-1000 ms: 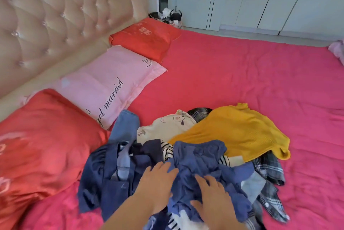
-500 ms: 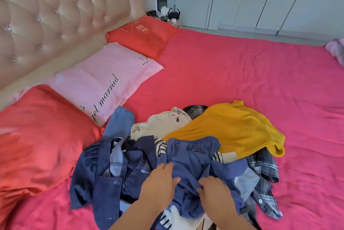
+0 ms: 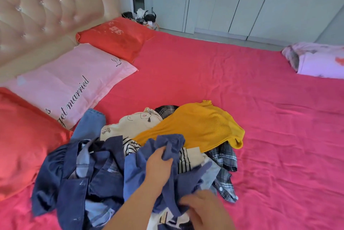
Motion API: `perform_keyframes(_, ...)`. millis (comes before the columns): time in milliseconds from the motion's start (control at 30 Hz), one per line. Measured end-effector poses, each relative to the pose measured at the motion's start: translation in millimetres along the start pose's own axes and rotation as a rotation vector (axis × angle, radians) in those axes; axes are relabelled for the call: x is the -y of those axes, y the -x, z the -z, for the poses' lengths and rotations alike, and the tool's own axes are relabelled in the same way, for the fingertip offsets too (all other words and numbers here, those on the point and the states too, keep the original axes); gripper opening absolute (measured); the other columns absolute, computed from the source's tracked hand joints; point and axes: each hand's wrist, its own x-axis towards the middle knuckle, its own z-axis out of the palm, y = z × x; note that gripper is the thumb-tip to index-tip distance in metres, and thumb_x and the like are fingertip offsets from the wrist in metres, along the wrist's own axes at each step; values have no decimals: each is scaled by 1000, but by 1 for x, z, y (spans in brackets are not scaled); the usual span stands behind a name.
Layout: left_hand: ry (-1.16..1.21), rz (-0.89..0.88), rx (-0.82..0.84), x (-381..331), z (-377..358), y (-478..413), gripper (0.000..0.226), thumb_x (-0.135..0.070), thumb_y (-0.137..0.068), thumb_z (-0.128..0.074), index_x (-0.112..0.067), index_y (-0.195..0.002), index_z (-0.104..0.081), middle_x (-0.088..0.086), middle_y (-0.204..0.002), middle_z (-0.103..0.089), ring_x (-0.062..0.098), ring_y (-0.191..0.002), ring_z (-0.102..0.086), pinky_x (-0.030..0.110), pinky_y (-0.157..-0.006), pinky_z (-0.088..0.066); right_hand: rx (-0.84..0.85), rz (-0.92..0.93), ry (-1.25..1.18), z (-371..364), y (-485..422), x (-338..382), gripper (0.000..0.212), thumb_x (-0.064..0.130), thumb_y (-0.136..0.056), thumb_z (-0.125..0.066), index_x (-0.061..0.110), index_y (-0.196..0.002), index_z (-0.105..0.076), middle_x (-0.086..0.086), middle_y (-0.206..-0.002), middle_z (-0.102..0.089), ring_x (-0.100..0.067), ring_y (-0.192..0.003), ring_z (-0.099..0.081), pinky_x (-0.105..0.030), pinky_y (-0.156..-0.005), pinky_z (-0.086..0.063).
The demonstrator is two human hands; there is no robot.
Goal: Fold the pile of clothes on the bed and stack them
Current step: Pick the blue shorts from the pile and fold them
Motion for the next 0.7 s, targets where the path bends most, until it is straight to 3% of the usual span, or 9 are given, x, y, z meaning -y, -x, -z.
perform_keyframes(67,141,-84,69,-28,-4,16,31,-1,-94,-45,-31,-96,-52,-7,-84,-54,13,-72,-48,26,-70,-39,-80,-231,-208,25,8,-2,56,25,-74,-55,73,-97,-43,18,-76,-50,7,-71,-52,-15,-73,-42)
perform_keyframes(167,269,-198,238,-74,-3,39,34,4,-93,-46,-27,-101,-59,-12,-96,-58,7,-87,-54,14,-73,-44,-300,-369,-327,65,8,-17,47,11,-86,-54,45,-118,-51,11,-78,-54,-2,-69,-52,-16,-65,-42)
perform_keyframes(233,280,-276,318,-103,-2,53,37,9,-91,-45,-22,-103,-62,-2,-100,-61,15,-94,-56,19,-77,-45,-328,-393,-329,99,4,-24,57,4,-86,-56,26,-136,-40,7,-89,-53,-8,-76,-52,-13,-62,-39)
perform_keyframes(300,306,-325,400,-136,-2,71,40,11,-88,-46,-21,-104,-64,-1,-106,-63,13,-97,-57,23,-81,-45,-331,-403,-385,136,3,-30,73,0,-83,-61,23,-143,-28,2,-100,-52,-16,-81,-54,-26,-70,-46)
perform_keyframes(367,371,-350,496,-172,-6,92,37,8,-79,-53,-22,-97,-66,-4,-103,-65,7,-92,-60,18,-79,-47,-313,-346,-506,174,10,-26,81,-5,-77,-66,28,-141,-28,0,-109,-55,-12,-81,-56,-31,-76,-49)
perform_keyframes(467,385,-399,596,-224,-18,127,38,-4,-63,-52,-24,-88,-72,-3,-98,-68,8,-91,-62,20,-81,-50,-273,-187,-606,220,30,-21,67,-9,-67,-72,32,-113,-47,17,-104,-56,19,-83,-55,-3,-71,-42)
perform_keyframes(500,380,-421,612,-239,-24,139,38,-4,-61,-51,-25,-85,-73,-3,-95,-69,9,-87,-63,20,-79,-51,-241,-185,-613,233,38,-22,57,-8,-69,-73,28,-108,-53,18,-100,-58,17,-86,-56,-2,-72,-41)
perform_keyframes(633,384,-480,608,-290,-48,178,36,-4,-63,-52,-27,-78,-74,-8,-84,-71,5,-76,-64,16,-69,-51,-199,-279,-720,280,84,-33,24,-1,-84,-60,21,-92,-66,3,-96,-70,-6,-89,-63,-31,-83,-51)
perform_keyframes(700,379,-523,576,-308,-63,195,36,-2,-65,-55,-25,-87,-72,-8,-91,-71,4,-82,-64,15,-74,-50,-260,-288,-845,312,109,-34,27,-4,-88,-51,20,-89,-64,12,-85,-70,2,-76,-63,-21,-74,-51)
